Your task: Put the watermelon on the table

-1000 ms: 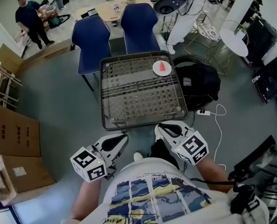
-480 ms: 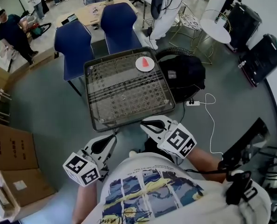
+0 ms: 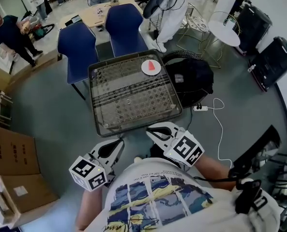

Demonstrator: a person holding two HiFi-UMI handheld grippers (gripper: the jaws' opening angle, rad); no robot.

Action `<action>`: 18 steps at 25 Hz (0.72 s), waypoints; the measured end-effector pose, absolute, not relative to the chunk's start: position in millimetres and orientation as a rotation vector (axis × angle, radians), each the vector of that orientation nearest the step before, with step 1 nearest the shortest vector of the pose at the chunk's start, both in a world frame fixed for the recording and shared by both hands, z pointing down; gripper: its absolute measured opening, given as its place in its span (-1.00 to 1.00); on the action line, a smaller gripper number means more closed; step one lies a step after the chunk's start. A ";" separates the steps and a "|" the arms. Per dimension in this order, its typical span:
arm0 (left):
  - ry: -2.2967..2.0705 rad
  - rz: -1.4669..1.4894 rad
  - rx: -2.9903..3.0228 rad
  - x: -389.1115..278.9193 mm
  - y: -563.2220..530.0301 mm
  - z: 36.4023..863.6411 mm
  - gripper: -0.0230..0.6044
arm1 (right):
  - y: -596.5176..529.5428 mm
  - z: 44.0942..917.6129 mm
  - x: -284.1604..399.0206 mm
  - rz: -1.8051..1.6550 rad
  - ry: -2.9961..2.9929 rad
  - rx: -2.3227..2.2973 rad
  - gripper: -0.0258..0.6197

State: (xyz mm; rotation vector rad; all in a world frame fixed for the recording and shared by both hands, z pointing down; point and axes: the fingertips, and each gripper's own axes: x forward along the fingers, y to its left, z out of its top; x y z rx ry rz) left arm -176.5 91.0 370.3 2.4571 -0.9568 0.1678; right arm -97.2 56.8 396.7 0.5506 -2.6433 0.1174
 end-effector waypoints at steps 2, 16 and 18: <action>-0.954 0.171 2.455 -176.5 91.3 371.5 -0.90 | 57.0 395.9 -97.4 0.117 -2.644 0.552 -0.87; -0.967 0.210 2.436 -179.0 95.8 378.4 -0.90 | 60.3 395.3 -101.3 0.126 -2.652 0.534 -0.89; -0.970 0.211 2.436 -179.9 96.4 380.3 -0.90 | 60.6 396.1 -101.6 0.127 -2.649 0.530 -0.89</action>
